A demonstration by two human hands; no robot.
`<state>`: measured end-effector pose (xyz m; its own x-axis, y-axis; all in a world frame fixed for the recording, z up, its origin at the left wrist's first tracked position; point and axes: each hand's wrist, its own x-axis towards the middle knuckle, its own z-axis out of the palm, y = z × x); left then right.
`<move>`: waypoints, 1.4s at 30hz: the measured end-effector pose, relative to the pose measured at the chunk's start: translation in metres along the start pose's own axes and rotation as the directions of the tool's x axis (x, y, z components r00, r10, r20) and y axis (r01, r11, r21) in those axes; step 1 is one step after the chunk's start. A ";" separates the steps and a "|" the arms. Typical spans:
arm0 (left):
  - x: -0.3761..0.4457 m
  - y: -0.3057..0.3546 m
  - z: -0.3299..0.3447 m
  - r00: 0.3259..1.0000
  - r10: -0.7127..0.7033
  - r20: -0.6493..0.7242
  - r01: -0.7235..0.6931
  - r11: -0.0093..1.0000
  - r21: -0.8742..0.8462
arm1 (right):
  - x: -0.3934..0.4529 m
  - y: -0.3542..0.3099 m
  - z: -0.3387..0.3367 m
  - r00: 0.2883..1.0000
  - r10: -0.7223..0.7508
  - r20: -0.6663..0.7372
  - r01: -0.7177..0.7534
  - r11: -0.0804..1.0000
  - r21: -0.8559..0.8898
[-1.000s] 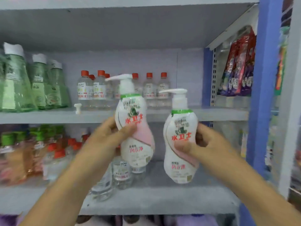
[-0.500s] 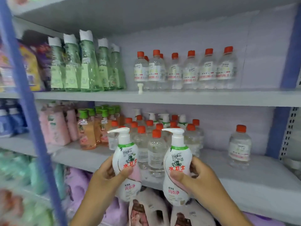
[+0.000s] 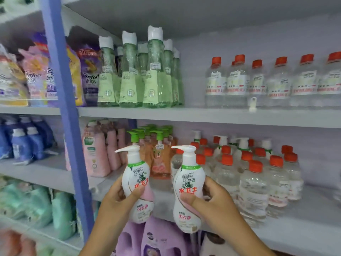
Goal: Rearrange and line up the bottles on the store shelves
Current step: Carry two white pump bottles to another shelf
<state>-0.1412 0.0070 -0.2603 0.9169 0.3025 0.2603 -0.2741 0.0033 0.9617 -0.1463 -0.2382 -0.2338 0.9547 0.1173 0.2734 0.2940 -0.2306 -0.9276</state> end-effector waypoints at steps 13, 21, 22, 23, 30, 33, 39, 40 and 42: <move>0.098 -0.044 -0.033 0.982 0.052 0.183 -0.055 0.998 0.014 | 0.076 0.033 0.124 0.934 0.039 -0.355 -0.069 0.995 -0.074; 0.125 -0.062 -0.026 0.966 0.072 0.249 -0.085 0.995 0.043 | 0.096 0.048 0.141 0.899 -0.003 -0.438 -0.071 0.986 -0.153; 0.129 -0.066 -0.026 0.966 0.064 0.250 -0.077 0.996 0.044 | 0.096 0.051 0.144 0.895 -0.013 -0.445 -0.061 0.987 -0.152; 0.132 -0.069 -0.025 0.967 0.053 0.250 -0.064 0.997 0.033 | 0.096 0.054 0.147 0.893 -0.027 -0.448 -0.051 0.986 -0.160; 0.117 -0.079 -0.042 0.988 0.068 0.141 -0.075 0.996 0.042 | 0.092 0.066 0.152 0.854 -0.163 -0.495 -0.014 0.943 -0.333; 0.091 -0.063 -0.079 0.998 0.032 0.050 -0.032 0.999 -0.008 | 0.082 0.064 0.159 0.831 -0.161 -0.532 -0.031 0.942 -0.335; 0.060 -0.035 -0.188 0.985 -0.081 -0.155 0.086 0.996 0.020 | 0.048 0.033 0.212 0.805 -0.219 -0.552 0.148 0.974 -0.171; 0.063 -0.029 -0.205 0.980 -0.089 -0.178 0.099 0.994 0.049 | 0.042 0.023 0.230 0.852 -0.175 -0.493 0.168 0.984 -0.061; 0.073 -0.021 -0.233 0.971 -0.087 -0.224 0.110 0.990 0.091 | 0.036 0.006 0.268 0.916 -0.159 -0.368 0.203 0.975 0.085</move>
<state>-0.1362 0.2510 -0.2813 0.8491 0.5064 0.1500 -0.1444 -0.0507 0.9882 -0.1228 0.0236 -0.2983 0.8447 -0.2114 0.4917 0.4771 -0.1189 -0.8708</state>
